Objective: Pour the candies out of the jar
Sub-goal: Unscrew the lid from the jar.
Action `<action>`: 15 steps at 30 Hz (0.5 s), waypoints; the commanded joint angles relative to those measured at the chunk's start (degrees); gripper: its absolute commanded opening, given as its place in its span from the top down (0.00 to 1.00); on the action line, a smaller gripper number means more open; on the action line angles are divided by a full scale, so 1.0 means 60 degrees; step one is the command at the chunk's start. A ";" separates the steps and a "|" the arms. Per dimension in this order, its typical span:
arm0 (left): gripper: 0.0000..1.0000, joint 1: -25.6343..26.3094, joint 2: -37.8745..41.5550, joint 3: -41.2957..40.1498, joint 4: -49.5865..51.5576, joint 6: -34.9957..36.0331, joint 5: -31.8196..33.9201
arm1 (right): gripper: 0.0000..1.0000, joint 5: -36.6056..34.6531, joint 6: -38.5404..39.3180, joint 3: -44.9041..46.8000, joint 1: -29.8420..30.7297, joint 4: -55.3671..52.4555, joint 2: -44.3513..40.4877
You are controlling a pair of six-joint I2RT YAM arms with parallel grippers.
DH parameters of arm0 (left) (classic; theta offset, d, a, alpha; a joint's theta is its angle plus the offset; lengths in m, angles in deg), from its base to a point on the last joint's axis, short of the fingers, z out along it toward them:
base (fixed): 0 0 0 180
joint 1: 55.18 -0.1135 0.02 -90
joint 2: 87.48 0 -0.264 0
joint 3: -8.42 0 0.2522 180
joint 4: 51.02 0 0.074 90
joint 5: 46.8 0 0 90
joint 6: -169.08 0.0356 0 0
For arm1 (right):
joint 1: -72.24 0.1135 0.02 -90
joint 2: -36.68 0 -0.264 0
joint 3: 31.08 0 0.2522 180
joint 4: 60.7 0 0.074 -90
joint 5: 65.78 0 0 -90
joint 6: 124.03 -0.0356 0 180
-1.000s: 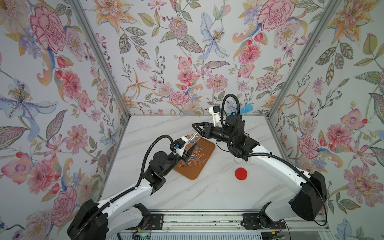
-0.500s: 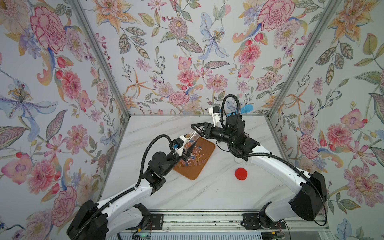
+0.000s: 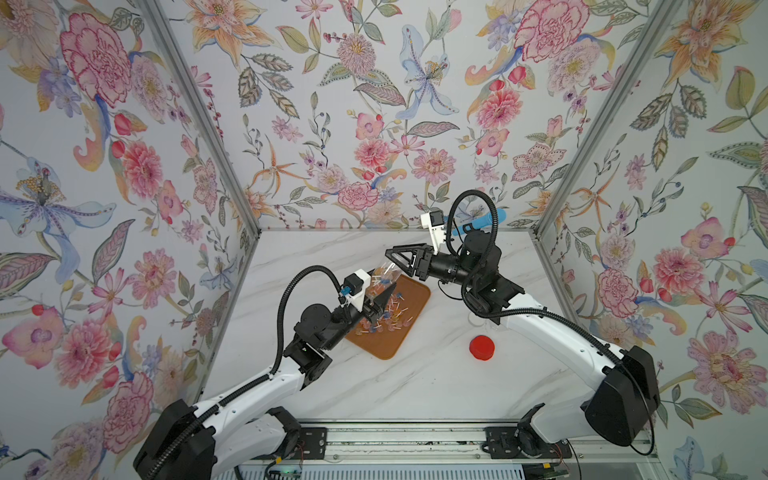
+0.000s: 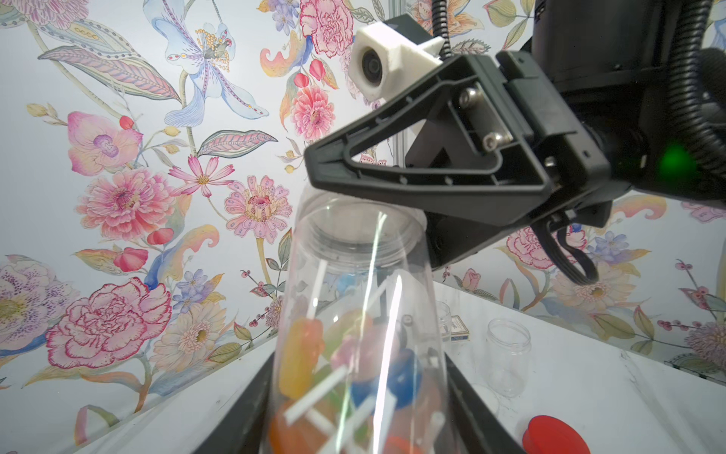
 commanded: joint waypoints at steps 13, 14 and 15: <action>1.00 0.0049 -0.0776 0.0392 -0.2284 -0.1545 -0.1984 | 0.60 0.4294 0.0911 -0.1039 -0.0448 0.0387 -0.0052; 1.00 0.0051 -0.0718 0.0374 -0.2129 -0.1403 -0.1854 | 0.45 0.3751 0.0904 -0.1041 -0.0485 0.0091 -0.0109; 1.00 0.0050 -0.0649 0.0377 -0.1947 -0.1261 -0.1709 | 0.33 0.3250 0.0883 -0.1027 -0.0532 -0.0124 -0.0177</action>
